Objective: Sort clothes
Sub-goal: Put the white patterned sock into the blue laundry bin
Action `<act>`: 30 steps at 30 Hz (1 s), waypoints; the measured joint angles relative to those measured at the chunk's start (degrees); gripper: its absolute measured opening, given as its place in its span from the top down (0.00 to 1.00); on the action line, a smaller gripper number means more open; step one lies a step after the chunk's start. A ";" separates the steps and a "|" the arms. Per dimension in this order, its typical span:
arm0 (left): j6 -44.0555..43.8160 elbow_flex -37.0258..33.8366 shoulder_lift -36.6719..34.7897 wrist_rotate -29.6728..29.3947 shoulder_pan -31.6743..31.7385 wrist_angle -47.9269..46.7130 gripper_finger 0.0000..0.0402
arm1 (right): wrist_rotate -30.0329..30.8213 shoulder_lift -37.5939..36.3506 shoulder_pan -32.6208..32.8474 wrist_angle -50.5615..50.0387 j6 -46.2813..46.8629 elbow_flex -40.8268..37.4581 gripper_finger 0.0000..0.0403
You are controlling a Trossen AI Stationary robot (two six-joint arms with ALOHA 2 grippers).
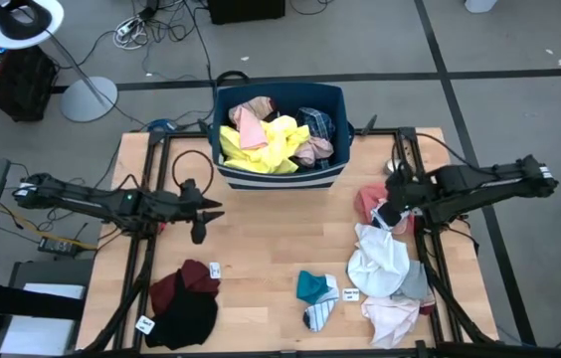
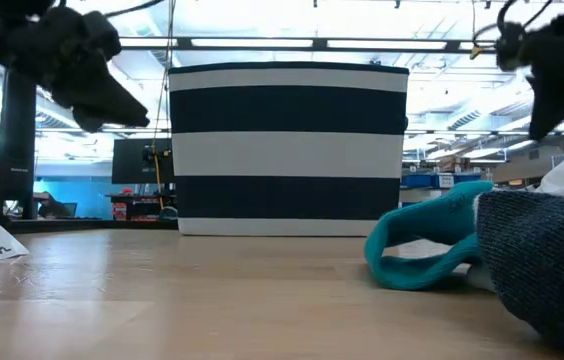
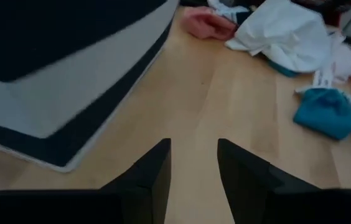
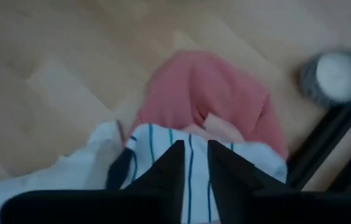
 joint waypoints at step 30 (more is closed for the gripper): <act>15.34 -16.76 -0.01 5.50 -0.81 32.67 0.66 | 2.13 10.60 -0.38 21.66 -7.40 -5.89 0.98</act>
